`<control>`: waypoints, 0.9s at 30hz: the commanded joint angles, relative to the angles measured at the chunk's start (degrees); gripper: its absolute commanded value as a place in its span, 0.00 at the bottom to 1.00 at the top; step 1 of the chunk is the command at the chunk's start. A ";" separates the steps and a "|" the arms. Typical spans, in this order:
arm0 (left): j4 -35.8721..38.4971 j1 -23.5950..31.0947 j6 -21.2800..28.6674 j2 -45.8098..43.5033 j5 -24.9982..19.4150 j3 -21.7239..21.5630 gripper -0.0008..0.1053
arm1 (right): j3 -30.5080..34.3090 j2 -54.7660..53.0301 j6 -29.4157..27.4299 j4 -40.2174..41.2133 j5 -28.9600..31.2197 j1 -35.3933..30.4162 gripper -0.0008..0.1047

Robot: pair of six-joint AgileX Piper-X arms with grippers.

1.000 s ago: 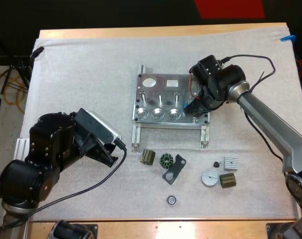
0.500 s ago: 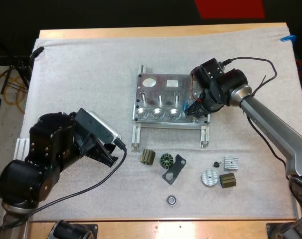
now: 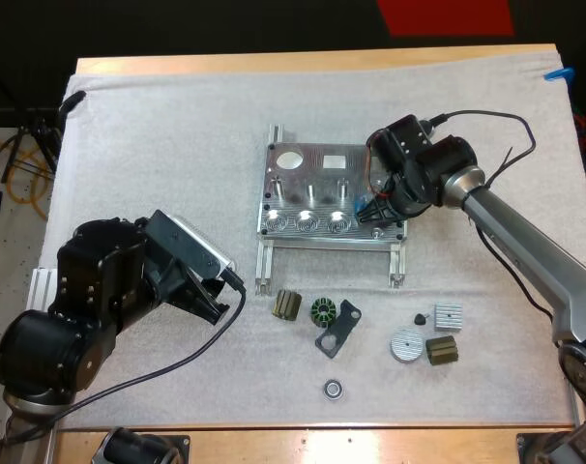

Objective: Load cells from left to right

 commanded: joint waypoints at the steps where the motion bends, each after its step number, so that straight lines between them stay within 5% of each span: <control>1: -0.75 -0.04 -0.74 -0.27 0.31 -0.03 0.69 | 1.25 1.23 0.92 0.54 0.07 -0.18 0.01; 17: -0.75 -0.04 -0.74 -0.27 0.31 -0.03 0.69 | 1.25 1.09 0.92 1.87 -1.30 -0.18 0.02; 24: -0.75 -0.04 -0.74 -0.27 0.31 -0.03 0.69 | 1.25 1.09 0.59 1.85 -1.30 -0.18 0.48; 27: -0.75 -0.04 -0.74 -0.27 0.31 -0.03 0.69 | 1.11 1.09 0.58 1.85 -1.30 -0.18 0.51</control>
